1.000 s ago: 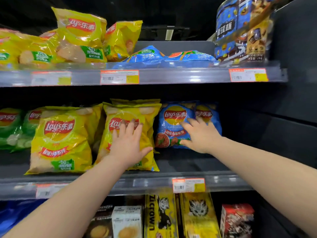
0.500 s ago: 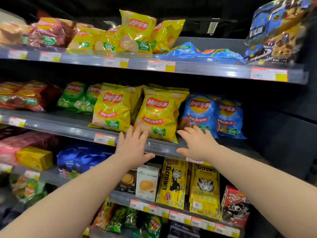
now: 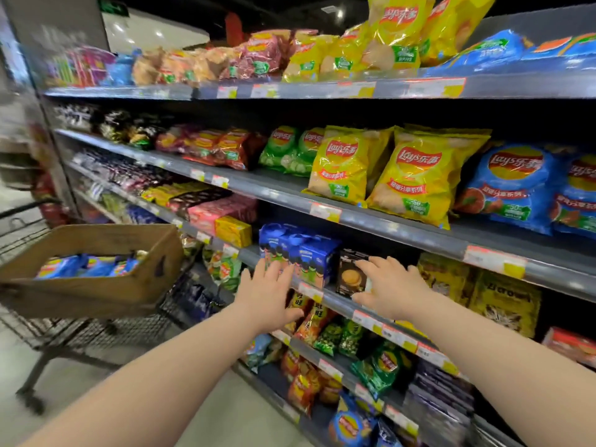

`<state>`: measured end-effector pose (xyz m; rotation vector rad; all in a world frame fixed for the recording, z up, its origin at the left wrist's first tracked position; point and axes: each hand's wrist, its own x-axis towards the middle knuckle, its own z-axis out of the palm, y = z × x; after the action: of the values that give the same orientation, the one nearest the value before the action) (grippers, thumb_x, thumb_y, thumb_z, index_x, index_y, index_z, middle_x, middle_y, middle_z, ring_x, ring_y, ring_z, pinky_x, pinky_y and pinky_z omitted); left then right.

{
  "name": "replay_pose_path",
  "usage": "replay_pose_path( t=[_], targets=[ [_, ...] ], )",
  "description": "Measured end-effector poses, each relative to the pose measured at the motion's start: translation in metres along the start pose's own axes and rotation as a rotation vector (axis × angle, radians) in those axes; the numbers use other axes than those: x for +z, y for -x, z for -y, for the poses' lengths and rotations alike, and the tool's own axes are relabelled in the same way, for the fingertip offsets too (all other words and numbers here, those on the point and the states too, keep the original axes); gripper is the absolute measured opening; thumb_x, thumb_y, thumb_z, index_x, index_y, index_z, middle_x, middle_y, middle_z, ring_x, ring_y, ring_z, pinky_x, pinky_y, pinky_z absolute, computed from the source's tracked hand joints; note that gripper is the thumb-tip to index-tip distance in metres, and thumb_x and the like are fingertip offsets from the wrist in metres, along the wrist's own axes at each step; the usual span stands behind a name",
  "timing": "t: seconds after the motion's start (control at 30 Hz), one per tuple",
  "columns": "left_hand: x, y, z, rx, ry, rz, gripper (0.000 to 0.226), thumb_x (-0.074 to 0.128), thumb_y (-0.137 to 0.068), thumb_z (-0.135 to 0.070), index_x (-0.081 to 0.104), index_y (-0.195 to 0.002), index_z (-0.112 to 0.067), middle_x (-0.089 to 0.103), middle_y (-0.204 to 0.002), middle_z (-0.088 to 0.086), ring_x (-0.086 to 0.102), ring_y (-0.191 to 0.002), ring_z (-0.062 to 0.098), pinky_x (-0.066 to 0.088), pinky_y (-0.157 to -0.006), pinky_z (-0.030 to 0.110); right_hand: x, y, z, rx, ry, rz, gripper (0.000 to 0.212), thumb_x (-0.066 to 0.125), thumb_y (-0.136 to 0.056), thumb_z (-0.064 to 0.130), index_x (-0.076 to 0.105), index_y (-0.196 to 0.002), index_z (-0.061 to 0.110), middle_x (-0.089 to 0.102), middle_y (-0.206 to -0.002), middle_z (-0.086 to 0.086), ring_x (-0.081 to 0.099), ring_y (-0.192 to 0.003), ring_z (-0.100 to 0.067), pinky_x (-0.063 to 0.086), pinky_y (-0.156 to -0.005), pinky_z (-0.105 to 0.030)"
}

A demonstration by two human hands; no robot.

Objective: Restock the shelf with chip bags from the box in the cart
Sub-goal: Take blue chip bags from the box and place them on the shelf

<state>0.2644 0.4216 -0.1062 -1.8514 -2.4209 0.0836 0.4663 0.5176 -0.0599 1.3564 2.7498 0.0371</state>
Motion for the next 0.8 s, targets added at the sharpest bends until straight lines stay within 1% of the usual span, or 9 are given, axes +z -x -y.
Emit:
replay_pose_path(
  t=[0.1, 0.23, 0.3, 0.47, 0.63, 0.8],
  targets=[
    [0.011, 0.019, 0.031, -0.037, 0.013, 0.034, 0.091, 0.039, -0.087, -0.069, -0.003, -0.153, -0.024, 0.002, -0.162, 0.007, 0.0, -0.148, 0.034, 0.012, -0.115, 0.054, 0.002, -0.006, 0.036, -0.062, 0.031, 0.005, 0.073, 0.04, -0.091, 0.06, 0.012, -0.152, 0.03, 0.016, -0.159, 0.002, 0.017, -0.146, -0.025, 0.024, -0.114, -0.049],
    [0.029, 0.031, 0.089, -0.085, 0.058, 0.051, 0.093, 0.04, -0.085, -0.07, -0.002, -0.154, -0.024, 0.002, -0.162, 0.005, -0.002, -0.148, 0.033, 0.01, -0.116, 0.054, 0.007, -0.028, 0.097, -0.102, 0.042, 0.018, 0.073, 0.04, -0.091, 0.06, 0.011, -0.151, 0.031, 0.015, -0.159, 0.001, 0.013, -0.147, -0.027, 0.019, -0.114, -0.054],
    [0.04, 0.035, 0.126, -0.112, 0.077, 0.055, 0.092, 0.042, -0.085, -0.069, -0.002, -0.153, -0.024, 0.004, -0.162, 0.004, -0.001, -0.148, 0.033, 0.012, -0.116, 0.054, 0.008, -0.046, 0.136, -0.133, 0.046, 0.003, 0.073, 0.042, -0.091, 0.059, 0.013, -0.151, 0.03, 0.017, -0.158, 0.001, 0.014, -0.146, -0.027, 0.019, -0.114, -0.055],
    [0.064, 0.052, 0.247, -0.208, 0.096, 0.106, 0.092, 0.043, -0.085, -0.068, -0.001, -0.153, -0.024, 0.005, -0.162, 0.005, 0.001, -0.148, 0.032, 0.011, -0.117, 0.053, 0.012, -0.105, 0.259, -0.226, 0.06, 0.021, 0.071, 0.042, -0.09, 0.059, 0.016, -0.15, 0.03, 0.02, -0.157, 0.0, 0.017, -0.145, -0.028, 0.02, -0.114, -0.055],
    [0.079, 0.074, 0.377, -0.338, 0.065, 0.085, 0.092, 0.043, -0.084, -0.069, 0.003, -0.153, -0.023, 0.011, -0.161, 0.006, 0.006, -0.147, 0.033, 0.015, -0.115, 0.053, 0.018, -0.16, 0.39, -0.354, 0.029, 0.049, 0.073, 0.045, -0.089, 0.059, 0.017, -0.15, 0.03, 0.023, -0.157, 0.001, 0.019, -0.145, -0.027, 0.022, -0.113, -0.055],
    [0.093, 0.094, 0.468, -0.461, 0.072, 0.11, 0.093, 0.044, -0.084, -0.069, 0.003, -0.153, -0.022, 0.01, -0.161, 0.006, 0.005, -0.148, 0.033, 0.014, -0.116, 0.053, 0.02, -0.198, 0.486, -0.456, 0.034, 0.095, 0.075, 0.043, -0.089, 0.06, 0.016, -0.151, 0.029, 0.019, -0.158, 0.0, 0.017, -0.145, -0.028, 0.022, -0.114, -0.054]
  ],
)
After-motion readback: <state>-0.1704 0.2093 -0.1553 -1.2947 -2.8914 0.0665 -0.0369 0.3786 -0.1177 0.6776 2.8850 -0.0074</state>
